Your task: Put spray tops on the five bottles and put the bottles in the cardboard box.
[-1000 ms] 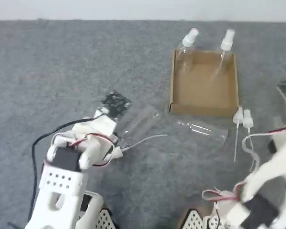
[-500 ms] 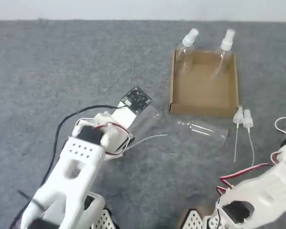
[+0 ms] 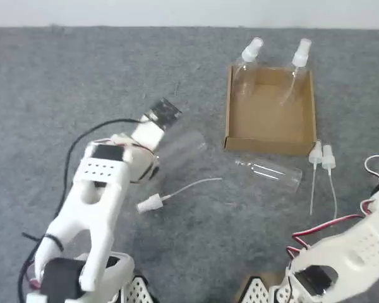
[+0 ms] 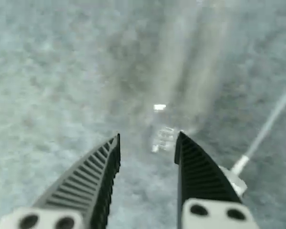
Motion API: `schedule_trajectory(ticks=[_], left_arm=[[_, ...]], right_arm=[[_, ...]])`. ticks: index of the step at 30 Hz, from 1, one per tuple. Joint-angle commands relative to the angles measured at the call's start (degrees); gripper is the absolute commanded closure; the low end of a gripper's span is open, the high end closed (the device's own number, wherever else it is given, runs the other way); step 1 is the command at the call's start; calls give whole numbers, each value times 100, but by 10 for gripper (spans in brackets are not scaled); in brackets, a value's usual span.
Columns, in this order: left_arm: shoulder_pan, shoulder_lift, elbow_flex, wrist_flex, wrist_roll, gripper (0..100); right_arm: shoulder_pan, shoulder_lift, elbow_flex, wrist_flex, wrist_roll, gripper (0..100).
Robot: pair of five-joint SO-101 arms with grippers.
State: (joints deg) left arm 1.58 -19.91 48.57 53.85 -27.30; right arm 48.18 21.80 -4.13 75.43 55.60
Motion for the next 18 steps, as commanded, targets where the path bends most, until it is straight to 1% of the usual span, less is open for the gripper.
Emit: schedule_trajectory(ticks=[1, 3, 5, 7, 9, 11, 13, 15, 18], left_arm=[[-114, -53, -769, 695, -70, 828], [-79, -70, -919, 1152, -79, 837], [-79, -246, -910, 1424, -79, 861], [-79, -651, -681, 1600, -88, 870], [-53, -1257, -295, 1767, -316, 870], [62, -1855, 242, 1820, -492, 870], [211, -2295, 769, 1811, -501, 869], [343, -2409, 1147, 1767, -519, 867], [431, -2251, 1499, 1424, -527, 840]], right_arm=[[31, -110, -360, -31, 53, 932], [40, -110, -360, -31, 53, 932], [40, -101, -360, -31, 53, 932], [31, -101, -360, -31, 53, 932], [22, -101, -360, -31, 53, 932], [4, -101, -360, -31, 53, 932], [-57, -101, -360, -31, 44, 932], [-92, -101, -352, -22, 18, 932], [-189, -101, -352, 127, 18, 932]])
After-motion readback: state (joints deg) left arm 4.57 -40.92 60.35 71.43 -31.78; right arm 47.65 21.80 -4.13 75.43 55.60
